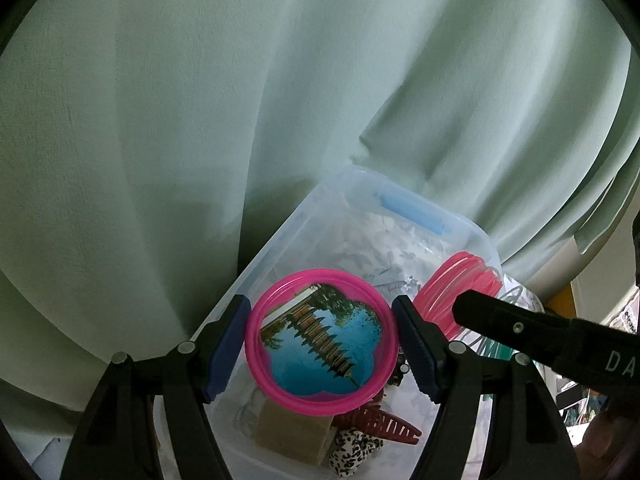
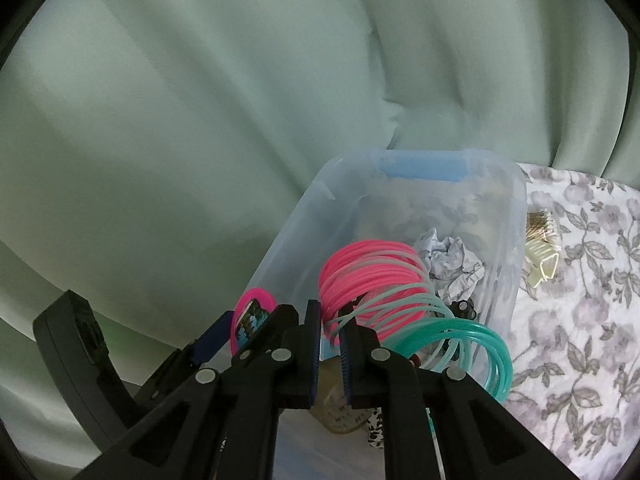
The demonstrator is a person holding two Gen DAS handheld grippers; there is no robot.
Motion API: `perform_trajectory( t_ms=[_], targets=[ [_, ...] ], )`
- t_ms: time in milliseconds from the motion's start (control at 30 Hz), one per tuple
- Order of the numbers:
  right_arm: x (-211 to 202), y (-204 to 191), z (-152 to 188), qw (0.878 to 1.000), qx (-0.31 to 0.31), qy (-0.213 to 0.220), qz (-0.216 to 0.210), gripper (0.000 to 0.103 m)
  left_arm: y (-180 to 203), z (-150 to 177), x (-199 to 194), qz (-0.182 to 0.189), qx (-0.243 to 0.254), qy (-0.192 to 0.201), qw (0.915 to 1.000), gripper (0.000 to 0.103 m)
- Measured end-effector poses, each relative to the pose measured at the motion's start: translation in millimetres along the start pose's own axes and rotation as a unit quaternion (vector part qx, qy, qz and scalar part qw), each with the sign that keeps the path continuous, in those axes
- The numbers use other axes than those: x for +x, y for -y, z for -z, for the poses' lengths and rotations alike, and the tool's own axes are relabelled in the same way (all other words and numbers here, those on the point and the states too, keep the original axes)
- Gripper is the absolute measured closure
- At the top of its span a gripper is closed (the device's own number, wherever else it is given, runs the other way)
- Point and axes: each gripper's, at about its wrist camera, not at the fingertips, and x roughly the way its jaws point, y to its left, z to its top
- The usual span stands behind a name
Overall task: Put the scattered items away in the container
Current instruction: 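Lift and carry the mirror and hair ties over the clear box with both grippers, then lower the mirror into the box and open the left gripper while the right gripper releases the hair ties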
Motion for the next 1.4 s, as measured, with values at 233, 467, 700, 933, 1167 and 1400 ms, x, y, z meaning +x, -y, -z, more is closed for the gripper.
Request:
perform_trajectory(
  t_ms=[233,467,700,933,1167,1400],
  targets=[
    [-1,-3,4,1.0,-0.004,-0.008,0.006,0.086,-5,3,-14,-0.002,-0.002,-0.001,1.0,0.029],
    [-12,-3,8,1.0,0.0,-0.002,0.004,0.078,-2,1,-17,0.002,-0.007,0.002,1.0,0.029],
    [-29,-6,10,1.0,-0.002,0.014,-0.002,0.064,-1,1,-22,0.014,-0.016,-0.015,0.9997,0.029],
    [-43,-9,15,1.0,-0.005,0.024,-0.006,0.064,5,1,-32,0.023,-0.009,-0.013,0.9996,0.028],
    [-60,-8,19,0.999,-0.006,0.039,-0.015,0.064,10,1,-42,0.035,-0.014,-0.008,0.9992,0.026],
    [-77,-6,25,0.998,-0.005,0.055,-0.023,0.064,18,3,-54,0.025,-0.002,0.0,0.9997,0.026]
  ],
)
